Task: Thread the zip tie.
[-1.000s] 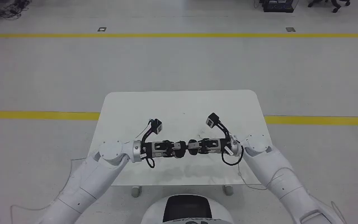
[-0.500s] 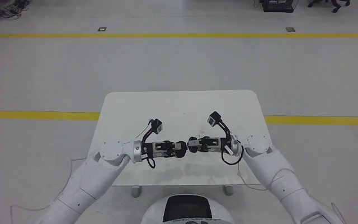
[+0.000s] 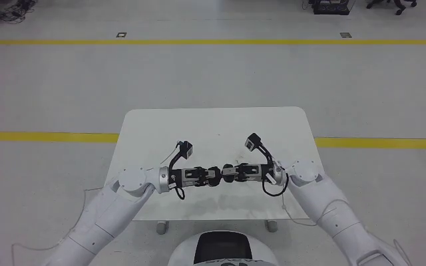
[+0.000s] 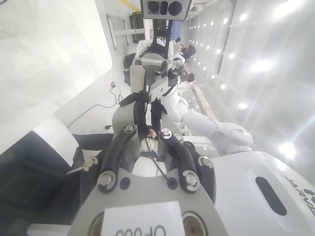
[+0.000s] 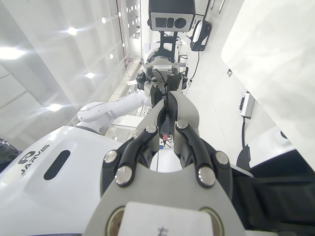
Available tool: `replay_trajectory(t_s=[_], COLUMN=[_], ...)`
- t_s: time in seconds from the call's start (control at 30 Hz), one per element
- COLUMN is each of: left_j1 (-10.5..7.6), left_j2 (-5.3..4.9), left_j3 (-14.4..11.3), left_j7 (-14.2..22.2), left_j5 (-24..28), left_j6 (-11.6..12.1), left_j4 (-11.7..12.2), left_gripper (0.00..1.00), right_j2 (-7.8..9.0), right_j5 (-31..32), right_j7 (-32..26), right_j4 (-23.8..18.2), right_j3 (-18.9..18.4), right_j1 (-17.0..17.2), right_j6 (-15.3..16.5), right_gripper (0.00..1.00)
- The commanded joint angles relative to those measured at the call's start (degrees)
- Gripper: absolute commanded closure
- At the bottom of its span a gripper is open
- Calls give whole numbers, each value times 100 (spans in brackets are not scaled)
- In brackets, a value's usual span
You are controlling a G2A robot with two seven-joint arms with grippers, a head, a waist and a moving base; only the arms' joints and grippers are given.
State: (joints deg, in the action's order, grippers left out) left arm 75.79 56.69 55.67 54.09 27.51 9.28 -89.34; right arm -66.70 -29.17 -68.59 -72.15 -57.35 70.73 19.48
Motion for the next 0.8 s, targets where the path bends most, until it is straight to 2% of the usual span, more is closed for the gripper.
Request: replay_trajectory(t_s=[0.0,0.5,0.63,0.7,0.77], left_j1=[-6,-63,-73,-77,-78], left_j2=[-2,-7,-8,-8,-9], left_j3=[-6,-62,-79,-90,-96], left_j7=[-2,-23,-25,-26,-25], left_j5=[-2,18,25,28,32], left_j6=[-6,-17,-16,-10,2], left_j4=[1,23,30,34,36], left_gripper=[91,91,94,100,100], right_j2=[1,-2,0,0,0], right_j5=[-3,-31,-38,-43,-52], right_j7=[-11,-70,-78,-74,-72], right_j4=[-7,52,70,74,76], right_j3=[0,61,69,74,77], right_j1=[-4,-57,-63,-64,-64], right_j6=[0,-11,-15,-20,-22], right_gripper=[100,100,100,100,100])
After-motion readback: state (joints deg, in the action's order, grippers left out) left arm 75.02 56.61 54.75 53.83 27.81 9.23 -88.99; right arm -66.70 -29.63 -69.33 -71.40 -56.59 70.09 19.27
